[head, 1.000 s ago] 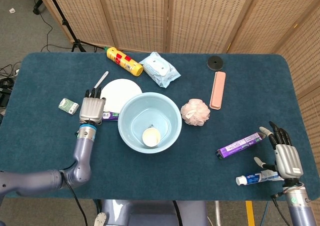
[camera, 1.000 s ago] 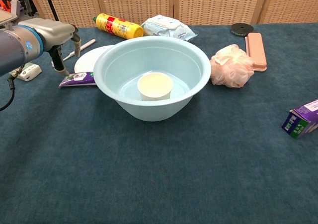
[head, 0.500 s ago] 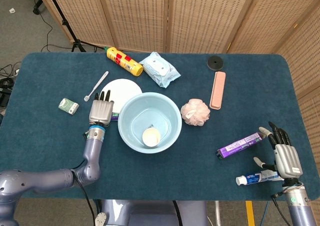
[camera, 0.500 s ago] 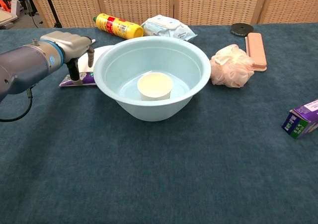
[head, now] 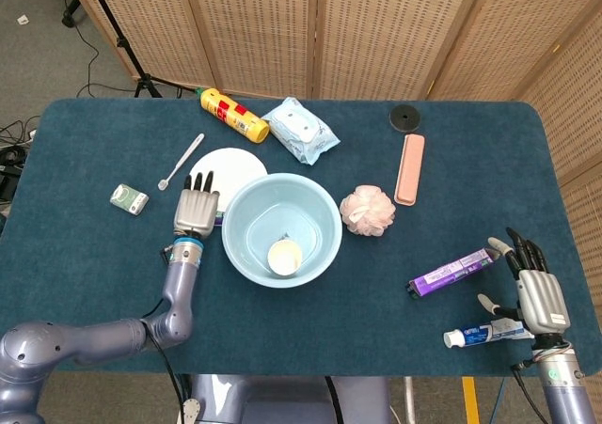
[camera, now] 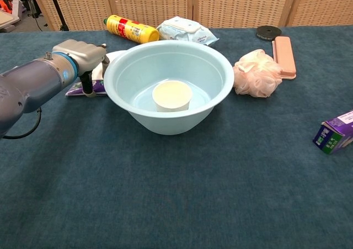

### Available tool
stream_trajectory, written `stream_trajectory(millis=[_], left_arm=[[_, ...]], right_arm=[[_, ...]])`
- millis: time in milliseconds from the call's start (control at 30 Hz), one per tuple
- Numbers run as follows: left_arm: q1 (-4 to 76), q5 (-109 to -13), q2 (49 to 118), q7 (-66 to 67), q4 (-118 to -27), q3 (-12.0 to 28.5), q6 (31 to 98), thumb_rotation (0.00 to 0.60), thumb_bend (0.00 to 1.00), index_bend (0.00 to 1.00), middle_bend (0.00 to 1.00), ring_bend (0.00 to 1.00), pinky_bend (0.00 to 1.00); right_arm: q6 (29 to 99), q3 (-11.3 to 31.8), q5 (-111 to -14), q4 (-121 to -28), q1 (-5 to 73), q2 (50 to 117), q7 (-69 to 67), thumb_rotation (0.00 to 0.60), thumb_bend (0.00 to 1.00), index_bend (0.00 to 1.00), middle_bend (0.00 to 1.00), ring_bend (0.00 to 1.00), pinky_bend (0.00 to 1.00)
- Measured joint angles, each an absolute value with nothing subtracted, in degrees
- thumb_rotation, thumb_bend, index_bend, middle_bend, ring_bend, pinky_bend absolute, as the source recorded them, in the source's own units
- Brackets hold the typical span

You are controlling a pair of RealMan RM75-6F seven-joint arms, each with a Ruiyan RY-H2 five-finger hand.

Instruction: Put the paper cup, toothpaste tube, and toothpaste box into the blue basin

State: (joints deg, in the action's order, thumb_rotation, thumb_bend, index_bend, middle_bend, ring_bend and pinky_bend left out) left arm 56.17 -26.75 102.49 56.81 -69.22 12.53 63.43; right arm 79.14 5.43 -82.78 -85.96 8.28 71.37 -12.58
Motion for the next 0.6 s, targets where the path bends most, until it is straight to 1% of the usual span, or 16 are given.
stream_trajectory(millis=[100, 167, 300, 467, 600], left_arm=[[55.70, -27.55, 102.50, 56.49, -69.13, 12.37, 63.40, 0.600, 0.30, 0.63, 0.13, 0.04, 0.09], [55.40, -27.76, 102.40, 56.49, -69.24, 12.11, 63.07, 0.600, 0.31, 0.65, 0.15, 0.04, 0.09], [54.80, -28.47, 102.29, 56.54, -69.31, 11.55, 62.95, 0.600, 0.33, 0.68, 0.22, 0.11, 0.09], [54.03, -31.61, 102.03, 55.24, -69.21, 11.09, 63.64, 0.600, 0.36, 0.70, 0.31, 0.19, 0.17], [53.46, -34.02, 101.45, 53.92, -69.74, 11.17, 64.58, 0.600, 0.36, 0.74, 0.39, 0.25, 0.25]], right_arm=[[79.17, 5.33, -82.90, -86.10, 8.27, 71.35, -12.39, 0.600, 0.21, 0.15, 0.00, 0.00, 0.00], [79.22, 5.30, -82.95, -86.24, 8.26, 71.31, -12.27, 0.600, 0.21, 0.15, 0.00, 0.00, 0.00], [79.49, 5.26, -83.21, -86.47, 8.23, 71.26, -12.04, 0.600, 0.21, 0.15, 0.00, 0.00, 0.00], [79.64, 5.18, -83.38, -86.66, 8.21, 71.26, -11.78, 0.600, 0.21, 0.15, 0.00, 0.00, 0.00], [79.72, 5.18, -83.41, -86.78, 8.21, 71.25, -11.66, 0.600, 0.21, 0.15, 0.00, 0.00, 0.00]])
